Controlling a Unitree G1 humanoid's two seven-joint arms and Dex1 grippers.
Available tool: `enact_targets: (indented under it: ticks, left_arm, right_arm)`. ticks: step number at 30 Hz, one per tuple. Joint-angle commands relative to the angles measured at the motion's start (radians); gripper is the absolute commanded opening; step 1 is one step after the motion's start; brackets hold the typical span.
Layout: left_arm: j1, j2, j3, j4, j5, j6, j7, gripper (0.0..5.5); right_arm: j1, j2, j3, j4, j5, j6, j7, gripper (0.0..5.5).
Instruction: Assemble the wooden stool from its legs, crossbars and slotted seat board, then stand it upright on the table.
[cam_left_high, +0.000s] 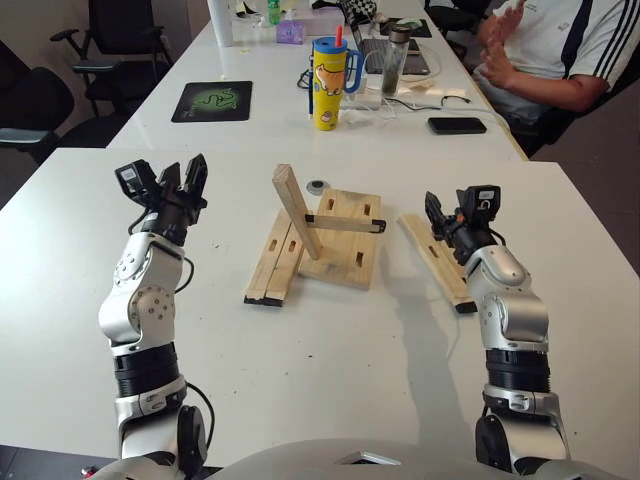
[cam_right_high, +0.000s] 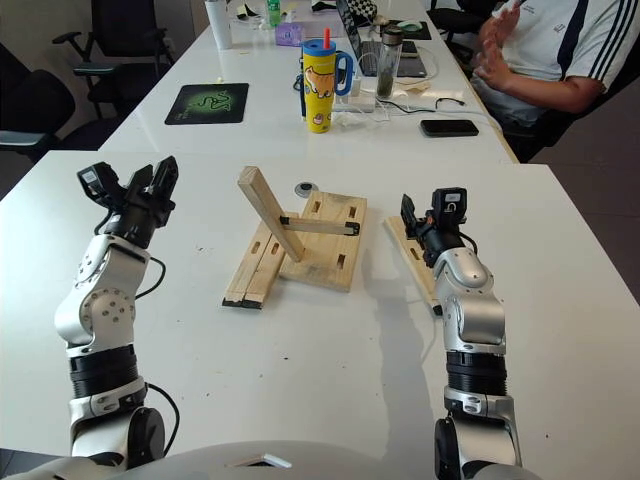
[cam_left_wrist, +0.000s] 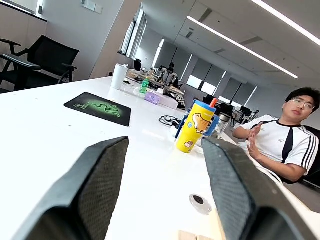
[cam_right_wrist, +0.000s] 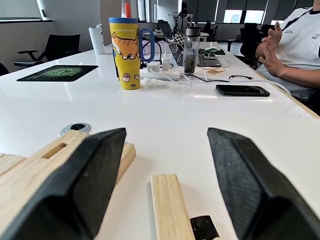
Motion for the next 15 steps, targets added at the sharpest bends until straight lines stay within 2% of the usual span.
enact_targets:
  ticks: [1,9,12,15]
  left_arm:
    - [-0.013,0.076,-0.027,0.054,0.003,0.062,-0.074,2.69]
    - [0.054,0.14,-0.095,0.101,-0.002,0.169,-0.22,2.69]
    - [0.103,0.134,-0.115,0.073,-0.003,0.196,-0.239,2.69]
    - [0.193,0.116,-0.204,0.015,0.025,0.229,-0.247,2.69]
  right_arm:
    - [0.029,0.012,0.0,-0.073,-0.002,0.103,-0.046,3.01]
    - [0.131,0.069,-0.028,-0.245,-0.001,0.307,-0.17,3.01]
    - [0.156,0.057,-0.036,-0.269,0.005,0.343,-0.167,3.01]
    - [0.118,0.018,-0.059,-0.214,0.015,0.339,-0.131,3.01]
